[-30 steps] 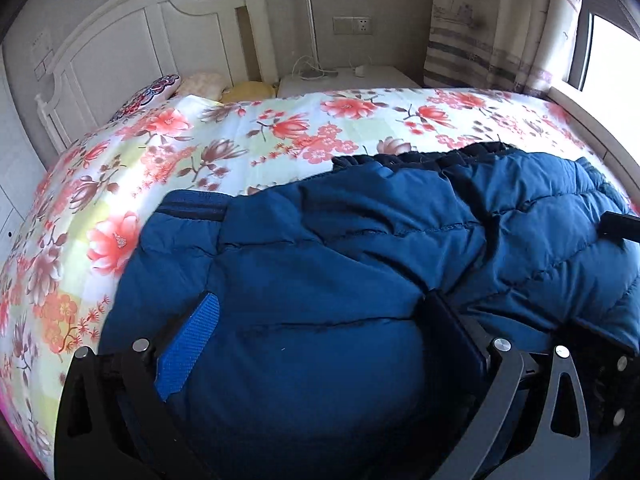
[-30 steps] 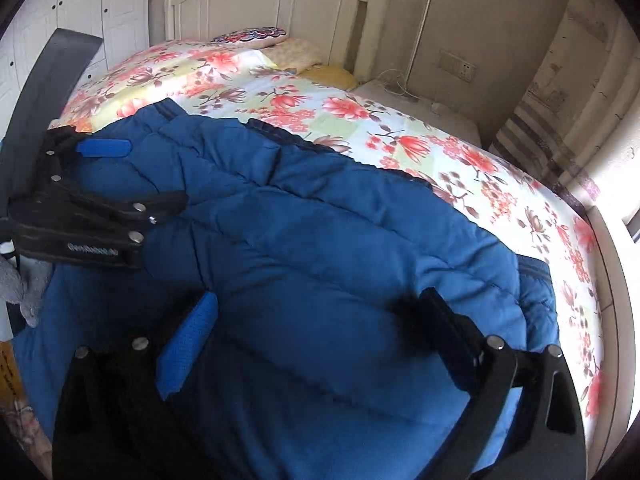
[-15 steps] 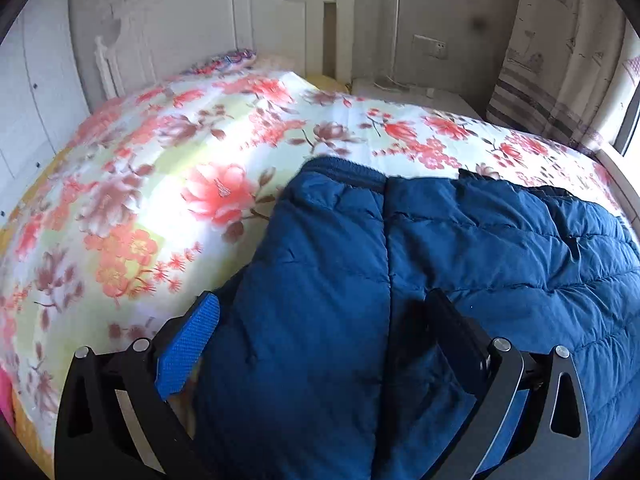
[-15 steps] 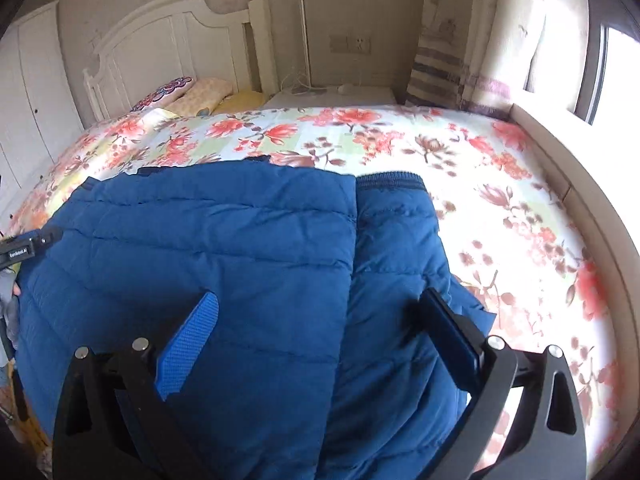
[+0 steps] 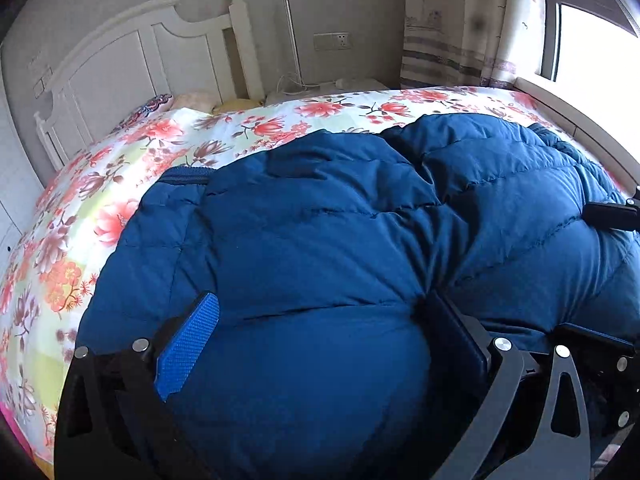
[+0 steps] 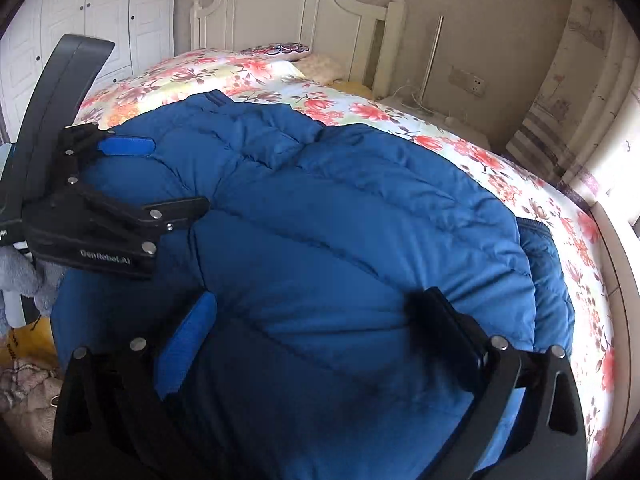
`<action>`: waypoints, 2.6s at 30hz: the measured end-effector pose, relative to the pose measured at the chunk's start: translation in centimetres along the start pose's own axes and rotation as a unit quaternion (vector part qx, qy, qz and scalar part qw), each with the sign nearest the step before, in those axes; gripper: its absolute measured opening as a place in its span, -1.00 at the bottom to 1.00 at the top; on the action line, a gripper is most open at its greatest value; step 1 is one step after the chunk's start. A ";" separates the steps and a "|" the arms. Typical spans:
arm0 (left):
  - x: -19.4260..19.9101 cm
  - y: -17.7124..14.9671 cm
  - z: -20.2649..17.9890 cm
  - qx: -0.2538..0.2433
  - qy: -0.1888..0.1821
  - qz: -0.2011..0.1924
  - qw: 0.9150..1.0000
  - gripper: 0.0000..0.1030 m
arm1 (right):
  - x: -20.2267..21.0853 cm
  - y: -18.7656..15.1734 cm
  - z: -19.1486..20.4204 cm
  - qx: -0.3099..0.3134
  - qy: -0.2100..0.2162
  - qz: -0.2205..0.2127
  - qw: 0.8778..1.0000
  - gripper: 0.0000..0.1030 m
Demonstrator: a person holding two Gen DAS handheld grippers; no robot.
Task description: Fold large clothes
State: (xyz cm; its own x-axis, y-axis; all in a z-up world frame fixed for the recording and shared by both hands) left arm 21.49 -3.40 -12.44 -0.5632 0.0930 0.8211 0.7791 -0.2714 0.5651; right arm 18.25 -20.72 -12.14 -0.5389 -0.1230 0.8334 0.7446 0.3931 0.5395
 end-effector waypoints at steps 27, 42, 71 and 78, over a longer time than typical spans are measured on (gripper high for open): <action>2.0 -5.0 7.2 0.077 0.043 -0.021 0.996 0.91 | 3.2 -6.6 -1.4 -0.033 0.026 -0.027 0.999 0.96; 7.6 -5.1 -0.7 -0.001 0.001 -0.058 0.998 0.90 | 10.7 -18.7 -12.6 -0.257 0.020 -0.073 0.964 0.94; 2.5 -6.1 -2.8 -0.039 -0.020 -0.018 0.999 0.91 | 2.5 -11.2 -11.9 -0.453 0.186 -0.104 0.866 0.25; 5.2 -4.1 -1.3 0.006 -0.090 -0.007 0.996 0.90 | 5.1 -14.4 -12.8 -0.423 0.218 -0.187 0.859 -0.41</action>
State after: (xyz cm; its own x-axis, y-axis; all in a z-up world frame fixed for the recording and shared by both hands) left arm 14.98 -3.07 -10.58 -0.5160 0.2663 0.8141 0.7760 -0.2571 0.5760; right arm 9.83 -38.71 -14.17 -0.7406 -0.4996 0.4493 0.6716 -0.5281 0.5197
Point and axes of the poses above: each gripper's, at about its wrist camera, not at the fingertips, and x roughly against the way its jaws point, z to its left, y to its top, the point moved 2 cm from there along -x, roughly the way its jaws point, and after that the axes turned 9 degrees about z, right-handed, at the moved point
